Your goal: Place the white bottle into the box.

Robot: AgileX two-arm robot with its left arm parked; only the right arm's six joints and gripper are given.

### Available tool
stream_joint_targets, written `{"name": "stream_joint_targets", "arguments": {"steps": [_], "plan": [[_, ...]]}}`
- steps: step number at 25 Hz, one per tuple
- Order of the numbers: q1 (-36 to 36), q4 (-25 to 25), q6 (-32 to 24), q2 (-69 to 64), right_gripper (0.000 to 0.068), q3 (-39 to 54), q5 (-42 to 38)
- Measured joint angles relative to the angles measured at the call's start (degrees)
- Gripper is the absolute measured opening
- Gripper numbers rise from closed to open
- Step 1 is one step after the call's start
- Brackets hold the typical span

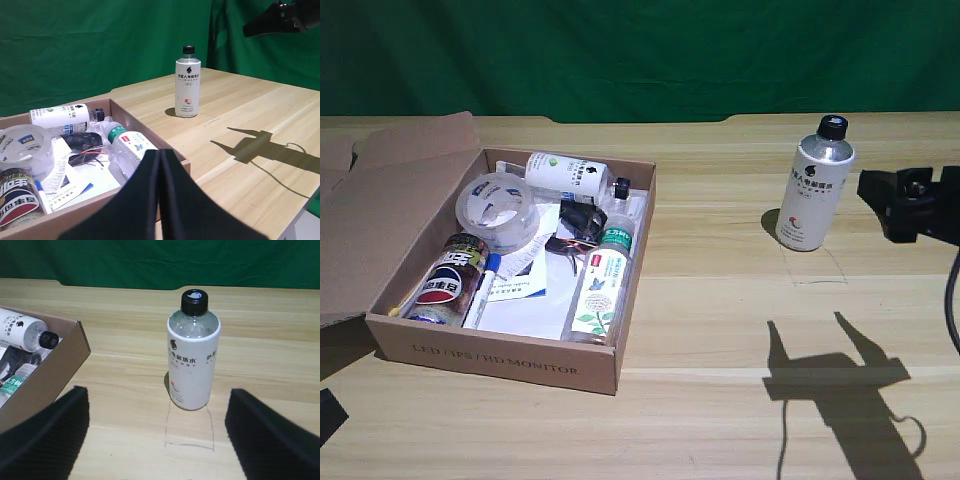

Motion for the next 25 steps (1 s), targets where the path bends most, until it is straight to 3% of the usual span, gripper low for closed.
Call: {"name": "stream_joint_targets", "arguments": {"steps": [3, 10, 16, 25], "plan": [[0.98, 0.0, 0.0, 5.64, 0.068, -3.89, -0.93], [10.02, 0.04, 0.06, 18.1, 0.0678, -12.1, -11.64], [10.23, 0.28, 4.73, 25.1, 0.0674, -14.62, -14.38], [10.24, 0.28, 5.6, 31.8, 0.067, -19.18, -16.02]]}}
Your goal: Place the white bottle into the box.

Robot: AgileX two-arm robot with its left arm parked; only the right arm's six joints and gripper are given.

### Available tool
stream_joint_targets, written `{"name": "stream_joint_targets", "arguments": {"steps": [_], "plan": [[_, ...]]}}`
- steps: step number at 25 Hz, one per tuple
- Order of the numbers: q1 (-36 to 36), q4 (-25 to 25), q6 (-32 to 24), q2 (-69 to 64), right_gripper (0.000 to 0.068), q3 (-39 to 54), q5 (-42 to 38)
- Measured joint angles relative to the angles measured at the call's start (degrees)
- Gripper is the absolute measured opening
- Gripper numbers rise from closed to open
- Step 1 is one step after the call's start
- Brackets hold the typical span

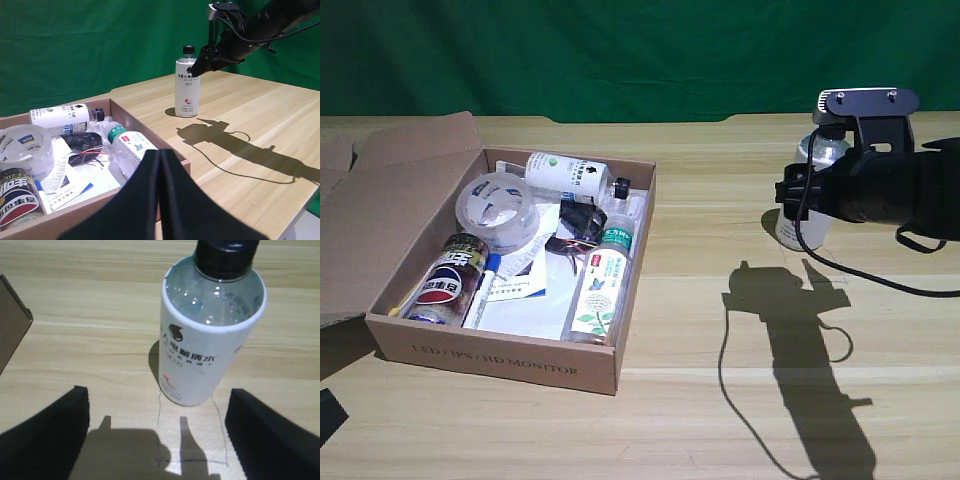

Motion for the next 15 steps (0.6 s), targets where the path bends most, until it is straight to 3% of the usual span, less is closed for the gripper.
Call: {"name": "stream_joint_targets", "arguments": {"steps": [15], "plan": [[0.0, 0.14, 0.62, 9.07, 0.0668, -6.89, -3.81]]}}
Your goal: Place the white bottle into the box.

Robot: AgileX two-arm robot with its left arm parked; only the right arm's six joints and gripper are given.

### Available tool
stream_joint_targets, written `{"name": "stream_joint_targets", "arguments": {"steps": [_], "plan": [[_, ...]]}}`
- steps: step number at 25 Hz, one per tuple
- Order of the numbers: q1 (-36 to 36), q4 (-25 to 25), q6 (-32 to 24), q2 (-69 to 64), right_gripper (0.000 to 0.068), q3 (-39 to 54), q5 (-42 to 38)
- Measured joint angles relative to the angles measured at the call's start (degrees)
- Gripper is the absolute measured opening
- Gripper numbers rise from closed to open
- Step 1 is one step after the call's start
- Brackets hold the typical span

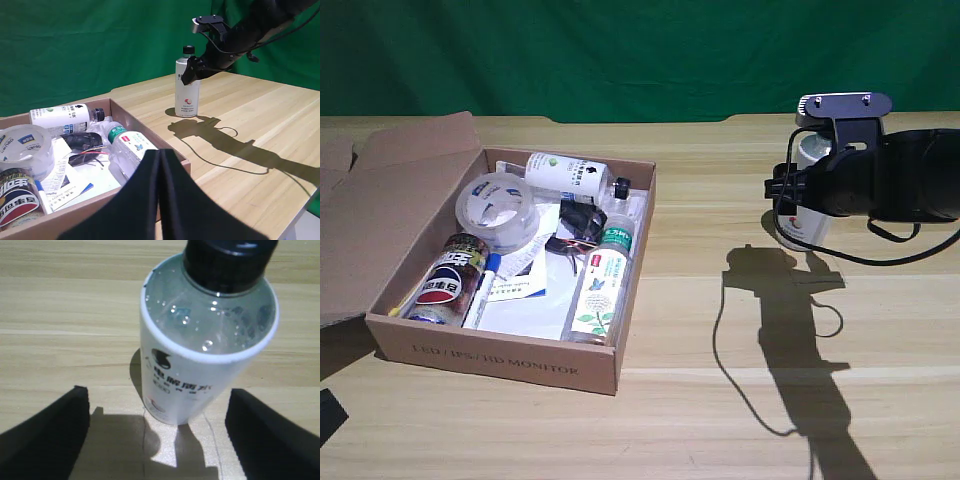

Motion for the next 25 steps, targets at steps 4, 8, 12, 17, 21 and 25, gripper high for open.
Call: {"name": "stream_joint_targets", "arguments": {"steps": [4, 8, 12, 17, 21, 25], "plan": [[0.0, 0.02, 0.15, 1.94, 0.0664, -0.92, -0.96], [0.0, 0.07, 0.43, 3.77, 0.0658, -2.35, -1.67], [-0.06, 0.07, 1.54, 6.02, 0.0653, -4.94, -3.03], [-1.7, 0.14, 1.72, 8.09, 0.0651, -7.21, -3.04], [-3.91, -0.05, 2.12, 9.02, 0.065, -7.71, -2.63], [-6.34, -0.17, 2.3, 10.82, 0.0643, -8.41, -0.58]]}}
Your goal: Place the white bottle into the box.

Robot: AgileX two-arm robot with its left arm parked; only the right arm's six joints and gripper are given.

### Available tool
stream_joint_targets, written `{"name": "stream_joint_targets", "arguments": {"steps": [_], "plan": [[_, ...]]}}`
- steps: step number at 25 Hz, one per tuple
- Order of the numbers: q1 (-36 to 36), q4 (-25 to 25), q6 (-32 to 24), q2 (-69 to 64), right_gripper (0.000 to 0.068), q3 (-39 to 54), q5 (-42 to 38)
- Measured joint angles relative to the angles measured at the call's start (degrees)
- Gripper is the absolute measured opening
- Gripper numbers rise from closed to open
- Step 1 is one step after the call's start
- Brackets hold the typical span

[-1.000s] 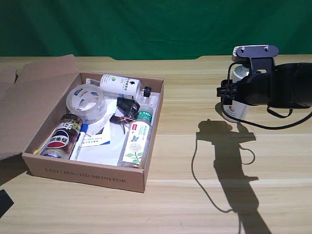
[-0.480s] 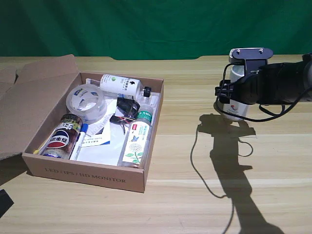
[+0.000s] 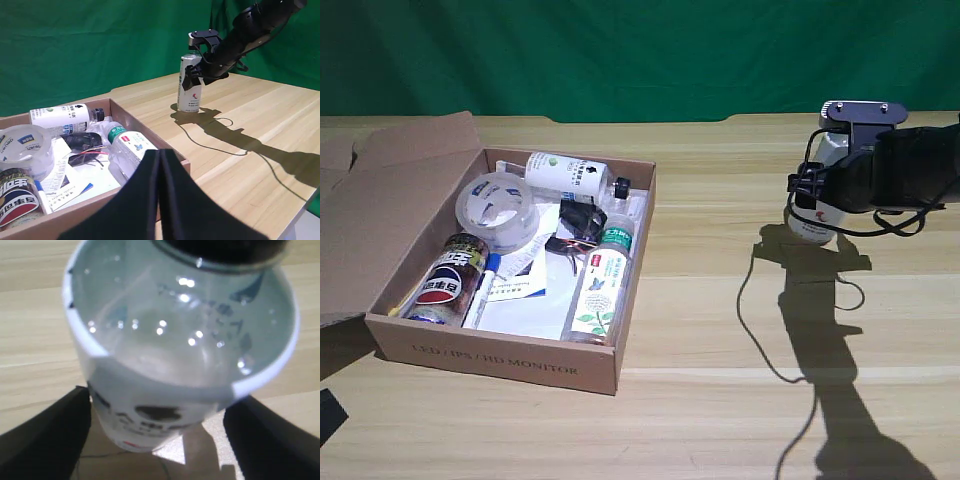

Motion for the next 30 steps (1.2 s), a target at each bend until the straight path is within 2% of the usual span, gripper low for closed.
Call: {"name": "stream_joint_targets", "arguments": {"steps": [8, 13, 19, 26, 30], "plan": [[-1.44, -1.15, 0.0, 6.04, 0.0619, -5.58, 3.48], [-1.44, -2.33, -0.33, 8.05, 0.0529, -8.29, 3.8], [-1.44, -2.89, -2.69, 7.81, 0.0526, -8.31, 5.48], [-0.23, -2.79, -4.09, -1.38, 0.0526, -5.31, 19.95], [6.04, -3.93, -4.09, -8.25, 0.0526, -2.13, 29.69]]}}
